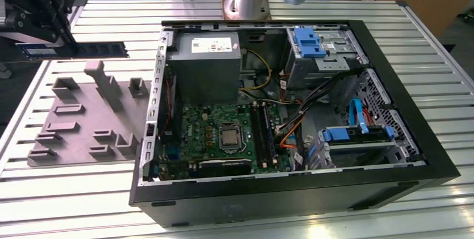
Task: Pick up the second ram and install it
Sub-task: 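Pick up the second ram and move it above second insertion slot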
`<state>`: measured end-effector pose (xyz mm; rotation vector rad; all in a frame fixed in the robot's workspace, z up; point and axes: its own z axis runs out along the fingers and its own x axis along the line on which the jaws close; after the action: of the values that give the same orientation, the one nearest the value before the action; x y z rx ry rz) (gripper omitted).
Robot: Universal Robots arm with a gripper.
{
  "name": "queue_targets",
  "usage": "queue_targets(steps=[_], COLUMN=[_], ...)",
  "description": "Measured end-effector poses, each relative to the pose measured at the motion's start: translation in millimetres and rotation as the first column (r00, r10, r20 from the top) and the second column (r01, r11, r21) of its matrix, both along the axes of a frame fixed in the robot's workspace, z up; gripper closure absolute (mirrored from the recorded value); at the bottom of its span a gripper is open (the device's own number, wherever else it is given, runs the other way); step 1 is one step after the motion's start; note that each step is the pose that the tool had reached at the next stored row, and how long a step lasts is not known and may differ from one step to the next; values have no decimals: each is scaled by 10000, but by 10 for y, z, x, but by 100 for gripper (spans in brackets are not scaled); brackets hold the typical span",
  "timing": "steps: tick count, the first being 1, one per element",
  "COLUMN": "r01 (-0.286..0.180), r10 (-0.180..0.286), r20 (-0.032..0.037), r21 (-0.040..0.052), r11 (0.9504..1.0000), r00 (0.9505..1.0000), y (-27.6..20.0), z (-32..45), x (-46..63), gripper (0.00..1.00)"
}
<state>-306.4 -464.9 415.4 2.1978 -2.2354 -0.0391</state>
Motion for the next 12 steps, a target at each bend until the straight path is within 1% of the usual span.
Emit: queue_targets(steps=[12], r01=[-1], r10=[1], r20=[0], r21=[0], r11=[10000], r00=[10000], y=[0], z=[0], x=[91], gripper=[86])
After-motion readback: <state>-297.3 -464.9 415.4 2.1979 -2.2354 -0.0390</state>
